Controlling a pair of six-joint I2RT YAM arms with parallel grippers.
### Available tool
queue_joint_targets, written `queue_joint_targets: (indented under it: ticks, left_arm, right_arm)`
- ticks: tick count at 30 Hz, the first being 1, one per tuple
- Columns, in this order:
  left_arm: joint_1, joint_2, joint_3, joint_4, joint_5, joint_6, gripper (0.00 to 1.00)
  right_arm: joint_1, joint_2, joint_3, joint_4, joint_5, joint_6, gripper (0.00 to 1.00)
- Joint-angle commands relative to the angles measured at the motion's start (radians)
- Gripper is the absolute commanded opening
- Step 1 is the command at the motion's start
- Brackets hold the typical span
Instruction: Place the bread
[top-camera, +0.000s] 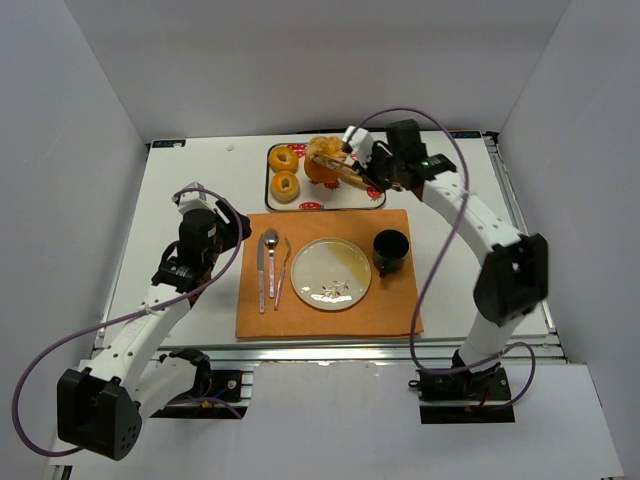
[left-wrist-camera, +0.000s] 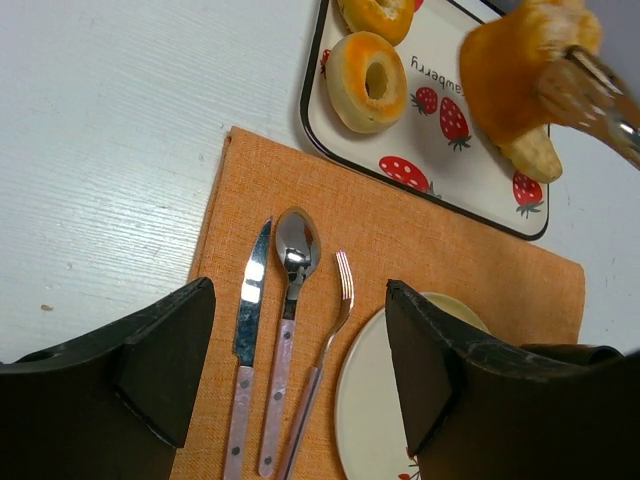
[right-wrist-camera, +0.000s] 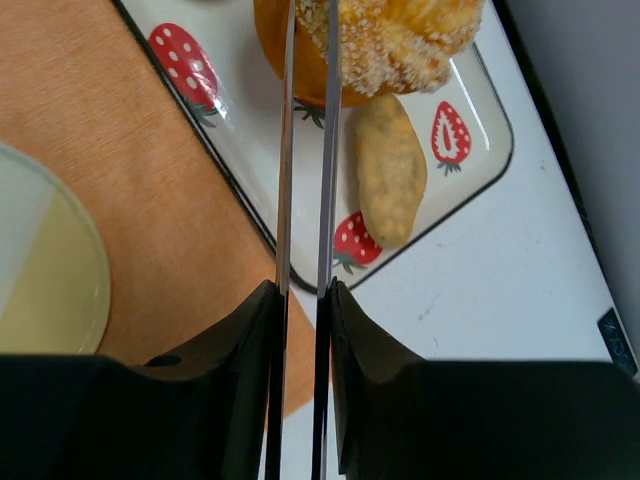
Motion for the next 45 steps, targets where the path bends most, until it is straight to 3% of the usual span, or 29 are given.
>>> queue_joint_targets:
  ticks: [1,6,11,22,25,29,35,45]
  left_arm:
    - [0.008,-0.031,0.025,0.010,0.004,0.003,0.78]
    - [0.009,-0.036,0.020,0.013,0.009,0.005,0.78]
    - [0.012,-0.031,0.014,0.025,0.029,0.008,0.78]
    - [0.014,-0.039,-0.001,0.034,0.053,-0.003,0.78]
    - [0.014,-0.050,-0.007,0.033,0.053,-0.009,0.78]
    - [0.014,-0.068,-0.016,0.027,0.046,-0.015,0.78]
    - [0.015,-0.079,-0.020,0.022,0.041,-0.017,0.78]
    - [0.015,-0.042,0.000,0.036,0.058,-0.008,0.78]
  right_arm:
    - [-0.010,-0.208,-0.152,0.083,-0.140,-0.020,0.00]
    - [-0.010,-0.470,-0.377,-0.024,-0.330,-0.122,0.00]
    - [-0.010,-0.680,-0.552,-0.176,-0.389,-0.243,0.00]
    - [-0.009,-0.807,-0.682,-0.248,-0.352,-0.325,0.00]
    - [-0.009,-0.796,-0.679,-0.296,-0.369,-0.372,0.08]
    - [-0.007,-0.784,-0.661,-0.356,-0.395,-0.431,0.29]
    - [-0.009,-0.808,-0.643,-0.373,-0.421,-0.460,0.45]
    - [-0.009,-0.831,-0.586,-0.371,-0.481,-0.414,0.48]
